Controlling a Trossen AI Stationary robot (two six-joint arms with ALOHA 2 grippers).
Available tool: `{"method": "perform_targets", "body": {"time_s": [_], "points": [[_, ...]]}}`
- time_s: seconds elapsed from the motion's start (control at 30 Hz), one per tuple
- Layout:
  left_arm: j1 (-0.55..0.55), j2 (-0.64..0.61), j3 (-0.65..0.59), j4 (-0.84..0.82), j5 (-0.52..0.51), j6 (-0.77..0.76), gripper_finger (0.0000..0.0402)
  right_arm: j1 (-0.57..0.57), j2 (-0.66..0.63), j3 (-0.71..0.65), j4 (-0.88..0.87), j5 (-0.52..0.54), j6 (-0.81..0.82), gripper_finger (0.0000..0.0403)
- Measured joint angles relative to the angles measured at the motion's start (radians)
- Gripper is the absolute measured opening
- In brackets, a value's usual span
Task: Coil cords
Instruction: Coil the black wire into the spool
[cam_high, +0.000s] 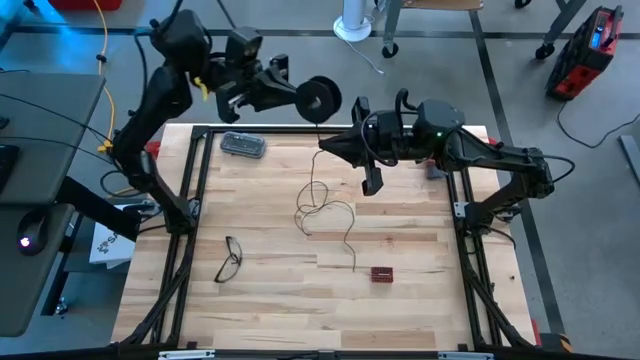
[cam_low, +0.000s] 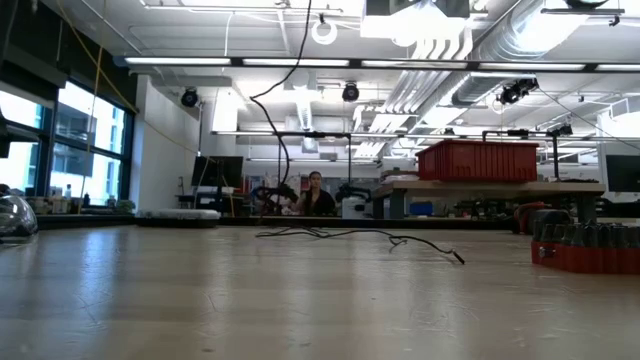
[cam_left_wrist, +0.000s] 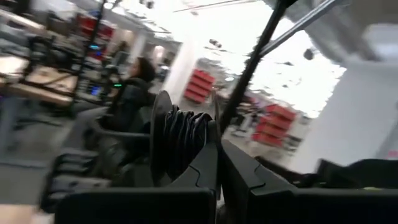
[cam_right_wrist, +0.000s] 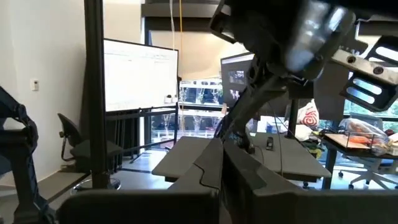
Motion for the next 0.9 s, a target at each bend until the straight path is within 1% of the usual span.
{"method": "perform_targets", "body": {"time_s": [0.13,0.23,0.33,0.43,0.53,0.6,0.7,0.8,0.9], "points": [[0.001,-0.032,0.000,-0.098,-0.088,0.097,0.0000,-0.004,0.000,0.000,-0.009,0.002,-0.003,0.0000],[0.002,-0.054,0.000,-0.136,-0.118,0.145,0.0000,-0.012,0.000,0.000,-0.040,0.056,-0.004,0.0001],[0.003,-0.076,0.001,-0.168,-0.171,0.175,0.0000,-0.031,0.000,0.000,-0.081,0.093,0.002,0.0017],[0.003,-0.093,0.001,-0.178,-0.204,0.184,0.0000,-0.047,0.000,0.000,-0.127,0.098,0.019,0.0053],[0.003,-0.107,0.001,-0.177,-0.208,0.184,0.0000,-0.057,0.000,0.000,-0.172,0.104,0.024,0.0103],[0.002,-0.115,0.001,-0.177,-0.208,0.176,0.0000,-0.057,0.000,0.000,-0.202,0.137,0.005,0.0137],[0.002,-0.125,0.001,-0.177,-0.223,0.148,0.0000,-0.056,0.000,0.000,-0.215,0.219,-0.028,0.0182],[-0.011,-0.130,0.001,-0.174,-0.262,0.133,0.0000,-0.056,0.000,0.000,-0.200,0.237,-0.041,0.0208],[-0.026,-0.130,0.001,-0.145,-0.271,0.131,0.0000,-0.060,0.018,0.000,-0.161,0.232,-0.028,0.0214]]}}
